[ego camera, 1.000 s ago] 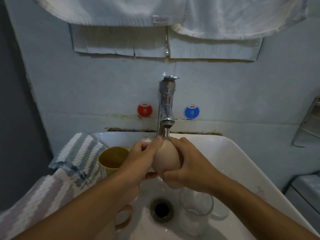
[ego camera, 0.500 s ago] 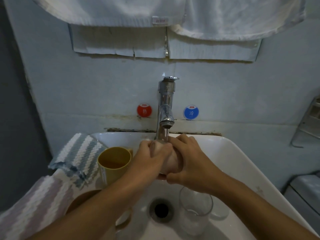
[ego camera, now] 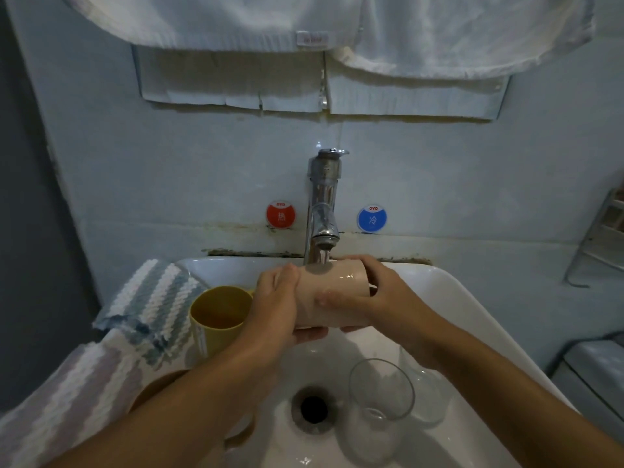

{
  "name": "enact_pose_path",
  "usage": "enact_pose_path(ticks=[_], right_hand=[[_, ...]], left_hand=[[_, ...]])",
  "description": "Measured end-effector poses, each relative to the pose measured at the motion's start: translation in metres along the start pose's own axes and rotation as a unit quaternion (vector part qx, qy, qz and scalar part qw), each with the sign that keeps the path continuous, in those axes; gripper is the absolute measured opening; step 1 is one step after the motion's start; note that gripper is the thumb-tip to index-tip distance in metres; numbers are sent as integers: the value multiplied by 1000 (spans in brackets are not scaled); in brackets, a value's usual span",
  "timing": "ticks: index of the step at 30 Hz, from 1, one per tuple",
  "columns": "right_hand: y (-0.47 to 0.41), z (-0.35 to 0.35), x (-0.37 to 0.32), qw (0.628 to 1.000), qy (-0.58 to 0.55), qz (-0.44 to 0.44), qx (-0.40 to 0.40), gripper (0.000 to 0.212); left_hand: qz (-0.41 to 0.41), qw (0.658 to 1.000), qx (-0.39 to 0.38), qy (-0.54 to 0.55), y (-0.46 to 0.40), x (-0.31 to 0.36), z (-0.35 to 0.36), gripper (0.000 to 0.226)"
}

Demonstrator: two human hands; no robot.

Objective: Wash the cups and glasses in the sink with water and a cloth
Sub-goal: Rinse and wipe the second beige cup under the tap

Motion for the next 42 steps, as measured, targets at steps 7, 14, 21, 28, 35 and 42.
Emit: enact_pose_path(ticks=[7,14,21,28,35,42], right_hand=[[4,1,-5,999,13,34,7,52],[7,-1,-9,998,50,26,29,48],[6,7,-13,998,45,-23,37,62],[12,24,-15,999,33,-42,-4,60],[9,20,-10,999,-1,-23,27,75],[7,18,4,994,-88,65,19,88]], left_hand=[[141,974,51,-167,-5,2,-1,34],[224,920,-5,-322,-6,-8,5,34],[285,821,82,-488,-1,-4,2,80],[291,814,68,-498,1,6,1,84],[273,868,-2,-415,-8,4,2,78],[262,896,-11,-357,-29,-3,2,86]])
Point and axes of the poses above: each hand's wrist, its own y-axis away from the middle knuckle, its own z-axis out of the palm, x = y × z, the point moved 3 cm from there along -y, towards the middle knuckle, and after that the axes turned 14 degrees about -z, right-handed, at the moved point
